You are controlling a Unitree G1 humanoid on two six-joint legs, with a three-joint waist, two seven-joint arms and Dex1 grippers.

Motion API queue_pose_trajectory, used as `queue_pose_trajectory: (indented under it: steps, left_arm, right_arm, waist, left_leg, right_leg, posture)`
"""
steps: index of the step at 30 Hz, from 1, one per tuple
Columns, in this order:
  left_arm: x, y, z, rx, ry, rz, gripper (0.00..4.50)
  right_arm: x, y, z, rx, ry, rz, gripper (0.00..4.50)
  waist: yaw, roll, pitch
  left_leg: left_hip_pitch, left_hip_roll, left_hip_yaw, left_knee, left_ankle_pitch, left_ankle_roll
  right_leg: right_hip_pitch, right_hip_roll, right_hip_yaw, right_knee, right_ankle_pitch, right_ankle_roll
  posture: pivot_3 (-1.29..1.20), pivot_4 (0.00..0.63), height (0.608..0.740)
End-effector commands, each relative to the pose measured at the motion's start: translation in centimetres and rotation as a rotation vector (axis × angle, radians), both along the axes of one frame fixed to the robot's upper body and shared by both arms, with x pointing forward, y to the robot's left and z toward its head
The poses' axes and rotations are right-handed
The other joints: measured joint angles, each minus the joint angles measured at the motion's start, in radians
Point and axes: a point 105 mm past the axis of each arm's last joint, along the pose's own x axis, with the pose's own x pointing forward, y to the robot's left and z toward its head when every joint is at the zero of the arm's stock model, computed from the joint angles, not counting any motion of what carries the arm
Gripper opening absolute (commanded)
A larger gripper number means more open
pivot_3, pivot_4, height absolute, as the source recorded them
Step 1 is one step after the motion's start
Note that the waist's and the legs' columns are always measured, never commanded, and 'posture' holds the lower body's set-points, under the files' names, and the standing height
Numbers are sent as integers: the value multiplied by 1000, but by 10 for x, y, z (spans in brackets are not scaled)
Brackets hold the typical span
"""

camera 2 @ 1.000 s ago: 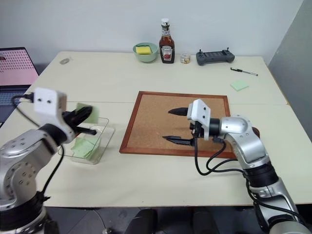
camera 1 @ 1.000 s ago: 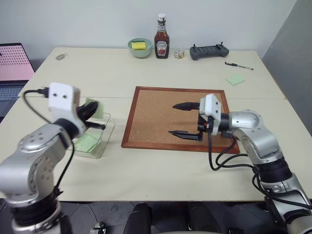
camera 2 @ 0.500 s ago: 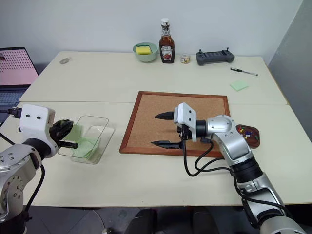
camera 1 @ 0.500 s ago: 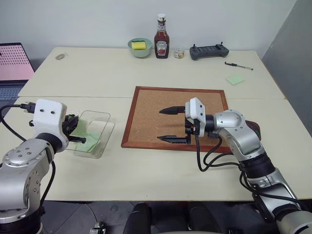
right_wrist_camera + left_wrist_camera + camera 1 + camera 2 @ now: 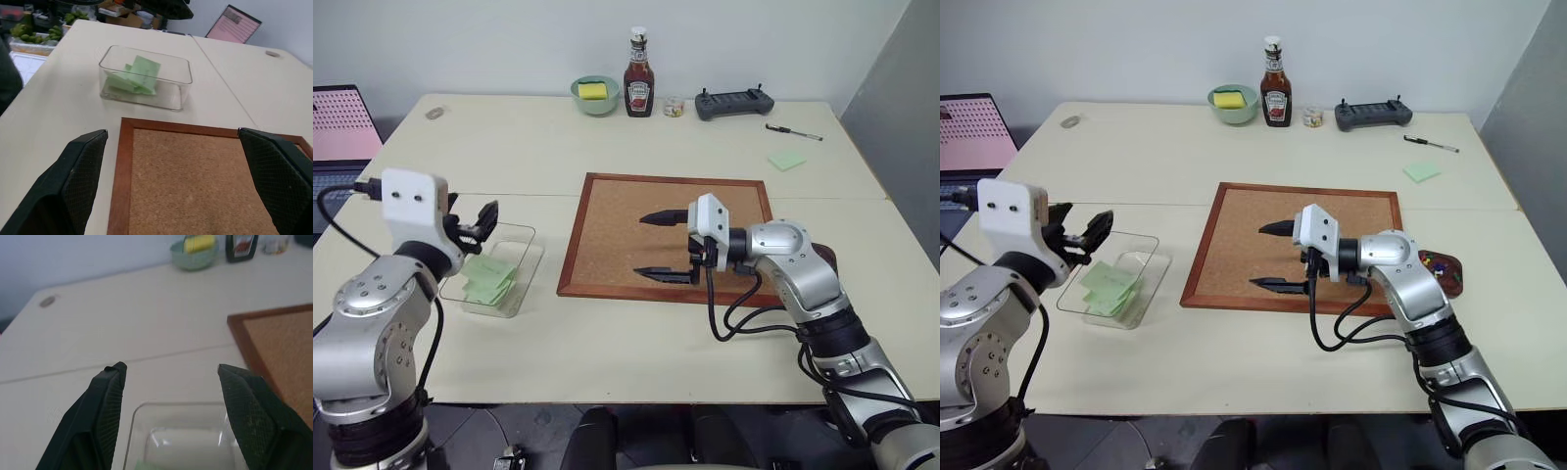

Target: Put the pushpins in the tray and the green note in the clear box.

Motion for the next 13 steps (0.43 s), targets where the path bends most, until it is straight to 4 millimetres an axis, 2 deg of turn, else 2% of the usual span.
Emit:
queue_pose_trajectory:
  steps: [1, 3, 6, 10, 13]
  left_arm:
    - [-5, -44, 1, 52, -55, -171, 3069]
    - [-4, -56, -7, 41, -50, -208, 3069]
    - [-2, -70, -23, 8, -39, -264, 3069]
    - [1, -83, -41, -61, -5, -340, 3069]
    - [3, -86, -52, -65, 7, -368, 3069]
  right_arm:
    - [11, -32, -2, 42, -38, -211, 4500]
    - [16, -46, -3, 103, -10, -332, 4500]
    - [14, -65, -13, 125, 21, -445, 4500]
    - [7, -80, -25, 111, 36, -513, 4500]
    - [4, -86, -29, 109, 39, -541, 4500]
  waist:
    - [-1, 0, 0]
    - [-1, 0, 0]
    - [-7, 0, 0]
    - [-7, 1, 0]
    - [-7, 1, -1]
  left_leg:
    - [0, 0, 0, 0, 0, 0]
    - [0, 0, 1, -1, 0, 0]
    - [-1, 1, 1, -1, 0, 0]
    - [0, 1, 3, 0, 0, 0]
    - [0, 1, 3, 0, 0, 0]
  right_leg:
    - [0, 0, 0, 0, 0, 0]
    - [-1, 0, 1, 1, 0, 0]
    - [-3, 0, 2, 1, 0, 0]
    - [-3, 1, 3, 2, 0, 0]
    - [-2, 1, 3, 2, 0, 0]
  posture:
    - [0, 150, 740]
    - [0, 150, 740]
    - [0, 150, 740]
    - [0, 150, 740]
    - [0, 150, 740]
